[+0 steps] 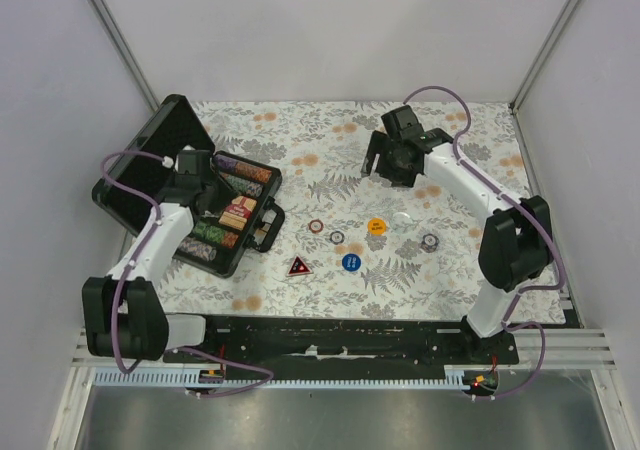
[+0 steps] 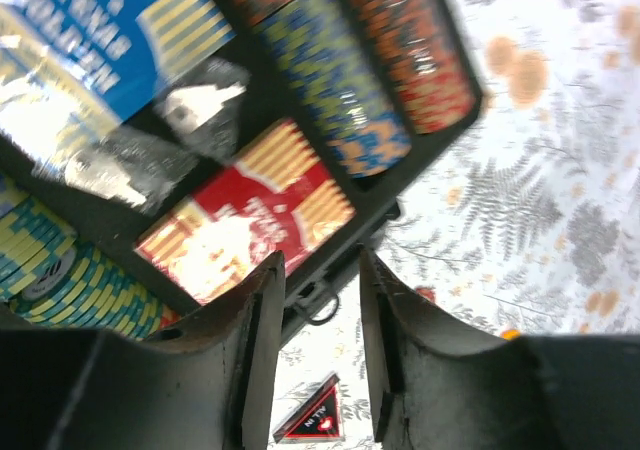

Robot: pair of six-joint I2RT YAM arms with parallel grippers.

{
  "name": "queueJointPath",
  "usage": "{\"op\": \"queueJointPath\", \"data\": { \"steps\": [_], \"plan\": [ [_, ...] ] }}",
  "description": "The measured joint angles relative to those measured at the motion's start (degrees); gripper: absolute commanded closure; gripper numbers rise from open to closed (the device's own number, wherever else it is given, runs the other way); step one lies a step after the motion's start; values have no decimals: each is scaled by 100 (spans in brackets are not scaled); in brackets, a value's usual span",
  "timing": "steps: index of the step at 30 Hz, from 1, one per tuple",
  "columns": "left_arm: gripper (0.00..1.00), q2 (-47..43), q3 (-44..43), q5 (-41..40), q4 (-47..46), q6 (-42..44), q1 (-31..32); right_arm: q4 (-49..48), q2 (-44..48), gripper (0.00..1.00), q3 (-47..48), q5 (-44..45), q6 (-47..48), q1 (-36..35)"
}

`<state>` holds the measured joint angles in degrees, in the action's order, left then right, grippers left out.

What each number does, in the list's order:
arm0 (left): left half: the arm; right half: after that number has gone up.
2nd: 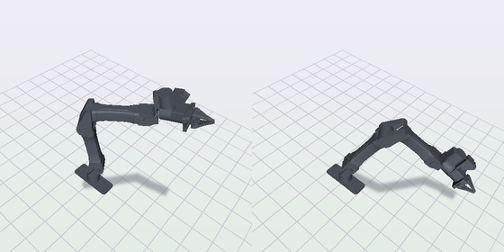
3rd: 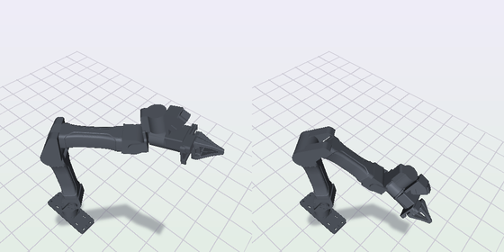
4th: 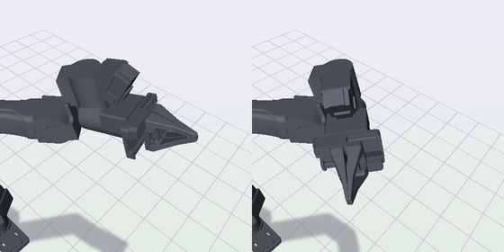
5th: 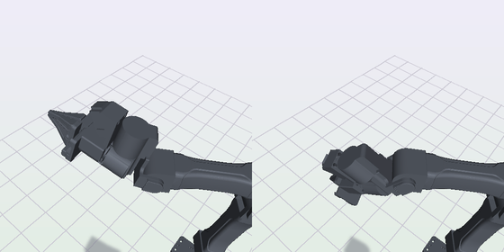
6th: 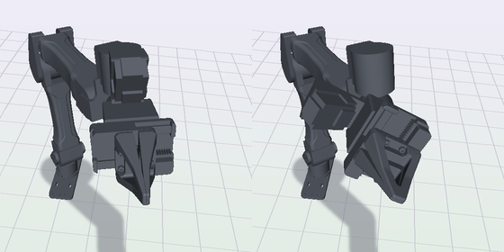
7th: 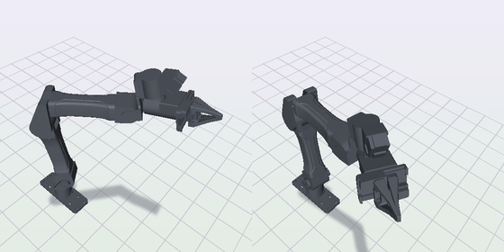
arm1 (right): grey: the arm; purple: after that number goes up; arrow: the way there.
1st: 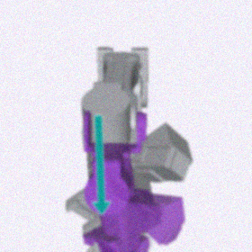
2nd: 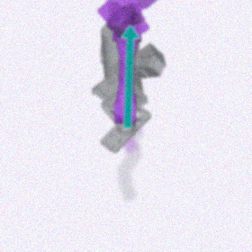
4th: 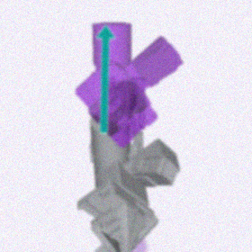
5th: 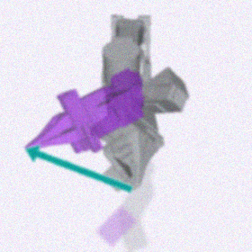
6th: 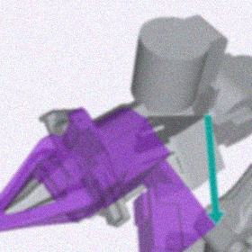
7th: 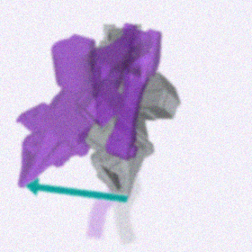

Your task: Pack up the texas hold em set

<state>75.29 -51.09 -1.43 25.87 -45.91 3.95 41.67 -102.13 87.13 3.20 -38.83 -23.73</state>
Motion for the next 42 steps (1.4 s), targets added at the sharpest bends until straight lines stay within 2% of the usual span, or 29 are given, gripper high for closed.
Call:
{"op": "queueJointPath", "data": {
  "steps": [3,5,9,14,20,26,32,42],
  "plan": [
    [38,-247,-367,0,15,332,103,0,50,3,2,59,214,-192],
    [27,-459,-525,13,-2,542,234,2,50,2,2,81,358,-352],
    [17,-876,-640,98,-83,931,538,0,50,2,2,94,688,-706],
    [15,-1300,-603,293,-116,1237,719,-2,-28,2,2,-39,1134,-1123],
    [15,-1812,-127,822,-251,1502,846,7,-254,2,2,-44,1322,-1639],
    [15,-1864,573,1119,-245,1563,1878,225,-278,2,2,595,1034,-1659],
    [15,-1558,922,739,-175,1537,3091,627,-271,2,0,1222,621,-1530],
    [13,-570,850,-535,304,789,4105,1178,232,2,-332,1298,-35,-1049]
  ]
}}
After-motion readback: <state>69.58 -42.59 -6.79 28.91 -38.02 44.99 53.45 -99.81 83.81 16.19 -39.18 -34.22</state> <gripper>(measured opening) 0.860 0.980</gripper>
